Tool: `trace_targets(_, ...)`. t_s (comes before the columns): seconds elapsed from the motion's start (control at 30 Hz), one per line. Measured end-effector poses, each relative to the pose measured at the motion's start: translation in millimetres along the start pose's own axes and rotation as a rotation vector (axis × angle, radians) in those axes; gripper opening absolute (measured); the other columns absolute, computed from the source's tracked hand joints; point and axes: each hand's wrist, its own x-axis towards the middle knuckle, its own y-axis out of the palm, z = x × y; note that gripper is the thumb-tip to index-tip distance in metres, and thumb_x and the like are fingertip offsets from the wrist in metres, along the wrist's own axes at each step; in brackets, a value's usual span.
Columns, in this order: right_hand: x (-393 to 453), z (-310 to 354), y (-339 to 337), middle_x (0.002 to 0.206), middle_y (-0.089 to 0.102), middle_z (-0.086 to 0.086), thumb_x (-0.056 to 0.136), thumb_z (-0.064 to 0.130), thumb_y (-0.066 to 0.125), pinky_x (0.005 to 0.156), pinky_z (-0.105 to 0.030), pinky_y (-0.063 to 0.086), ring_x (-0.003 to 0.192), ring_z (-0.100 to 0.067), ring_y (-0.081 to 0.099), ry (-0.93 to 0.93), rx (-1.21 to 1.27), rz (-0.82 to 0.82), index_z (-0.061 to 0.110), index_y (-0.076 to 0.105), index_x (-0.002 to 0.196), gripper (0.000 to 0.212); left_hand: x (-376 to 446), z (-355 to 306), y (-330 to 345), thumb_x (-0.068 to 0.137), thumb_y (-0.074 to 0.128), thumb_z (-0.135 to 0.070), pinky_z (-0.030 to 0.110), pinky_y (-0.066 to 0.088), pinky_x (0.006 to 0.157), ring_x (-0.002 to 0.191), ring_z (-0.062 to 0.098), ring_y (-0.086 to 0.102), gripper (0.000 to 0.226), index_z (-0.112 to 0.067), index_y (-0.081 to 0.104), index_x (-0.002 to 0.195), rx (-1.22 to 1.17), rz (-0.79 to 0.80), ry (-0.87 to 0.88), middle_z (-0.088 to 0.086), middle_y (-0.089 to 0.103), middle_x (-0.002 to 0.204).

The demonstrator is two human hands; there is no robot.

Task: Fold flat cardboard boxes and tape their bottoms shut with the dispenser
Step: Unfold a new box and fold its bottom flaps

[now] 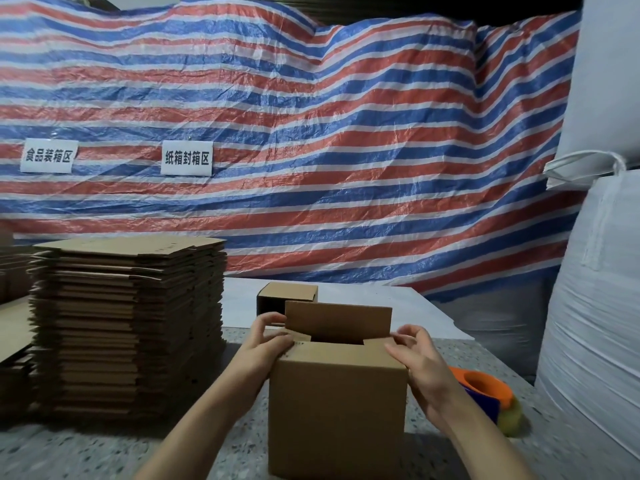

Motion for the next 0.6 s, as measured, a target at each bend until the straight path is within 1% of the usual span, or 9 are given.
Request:
trace_targets(0.07, 2, 1, -2, 0.146, 0.043, 0.010, 0.098, 0.018, 0.063, 0.116, -0.048, 0.039, 0.137, -0.024, 0.045, -0.029, -0.005, 0.026, 0.032, 0.040, 0.137, 0.047, 3, 1, -3, 0.096, 0.063, -0.018, 0.035, 0.051, 0.093, 0.121, 0.022, 0.055, 0.055, -0.039, 0.037, 0.140, 0.031, 0.010, 0.048, -0.006, 0.044, 0.143)
trace_targets(0.1, 2, 2, -2, 0.151, 0.036, 0.012, 0.099, 0.017, 0.061, 0.119, -0.046, 0.033, 0.143, -0.023, 0.037, -0.052, -0.024, 0.051, 0.035, 0.031, 0.148, 0.061, 4, 0, -5, 0.094, 0.065, -0.020, 0.036, 0.043, 0.105, 0.134, 0.018, 0.043, 0.072, -0.042, 0.024, 0.149, 0.073, 0.035, 0.080, -0.014, 0.032, 0.149)
trace_targets(0.17, 4, 4, -2, 0.161, 0.024, 0.016, 0.100, 0.011, 0.059, 0.120, -0.040, 0.026, 0.150, -0.016, 0.024, -0.109, -0.062, 0.095, 0.039, 0.017, 0.156, 0.075, 8, -3, -10, 0.091, 0.068, -0.020, 0.035, 0.032, 0.112, 0.143, 0.008, 0.023, 0.090, -0.046, 0.008, 0.153, 0.157, 0.093, 0.137, -0.022, 0.019, 0.153)
trace_targets(0.2, 5, 5, -2, 0.160, 0.023, 0.020, 0.100, 0.009, 0.059, 0.120, -0.039, 0.024, 0.150, -0.012, 0.022, -0.139, -0.076, 0.108, 0.043, 0.016, 0.155, 0.077, 10, -5, -11, 0.092, 0.067, -0.015, 0.035, 0.031, 0.114, 0.144, 0.006, 0.022, 0.091, -0.047, 0.008, 0.153, 0.178, 0.120, 0.159, -0.022, 0.018, 0.156)
trace_targets(0.27, 6, 6, -4, 0.148, 0.032, 0.033, 0.099, 0.008, 0.060, 0.119, -0.037, 0.024, 0.145, -0.004, 0.024, -0.189, -0.093, 0.123, 0.054, 0.022, 0.144, 0.074, 11, -8, -12, 0.093, 0.063, -0.005, 0.039, 0.036, 0.114, 0.141, 0.009, 0.034, 0.089, -0.047, 0.013, 0.153, 0.187, 0.145, 0.190, -0.016, 0.028, 0.156)
trace_targets(0.33, 7, 6, -7, 0.130, 0.048, 0.040, 0.098, 0.008, 0.062, 0.117, -0.037, 0.026, 0.138, -0.001, 0.032, -0.208, -0.114, 0.122, 0.060, 0.028, 0.135, 0.072, 9, -9, -11, 0.093, 0.064, -0.005, 0.029, 0.048, 0.102, 0.124, 0.007, 0.054, 0.082, -0.047, 0.024, 0.151, 0.220, 0.108, 0.223, -0.012, 0.046, 0.143)
trace_targets(0.43, 8, 1, -9, 0.112, 0.069, 0.022, 0.096, 0.011, 0.065, 0.112, -0.035, 0.031, 0.129, -0.003, 0.048, -0.250, -0.157, 0.079, 0.053, 0.035, 0.140, 0.068, 4, -7, -9, 0.092, 0.067, -0.012, 0.015, 0.053, 0.075, 0.100, 0.011, 0.068, 0.059, -0.046, 0.049, 0.137, 0.240, 0.008, 0.241, -0.003, 0.063, 0.115)
trace_targets(0.5, 8, -3, -9, 0.108, 0.072, 0.013, 0.095, 0.015, 0.066, 0.103, -0.025, 0.041, 0.121, -0.004, 0.057, -0.243, -0.139, 0.048, 0.048, 0.044, 0.136, 0.057, 0, -4, -7, 0.093, 0.066, -0.018, 0.014, 0.051, 0.073, 0.101, 0.012, 0.067, 0.039, -0.045, 0.065, 0.121, 0.224, -0.032, 0.209, -0.003, 0.067, 0.111)
trace_targets(0.6, 7, -9, -9, 0.107, 0.075, 0.012, 0.095, 0.017, 0.067, 0.076, -0.012, 0.054, 0.108, -0.005, 0.066, -0.212, -0.071, -0.024, 0.039, 0.061, 0.121, 0.035, -4, -2, -4, 0.095, 0.063, -0.018, 0.016, 0.045, 0.079, 0.105, 0.010, 0.062, 0.026, -0.039, 0.076, 0.102, 0.221, -0.067, 0.209, -0.003, 0.068, 0.111)
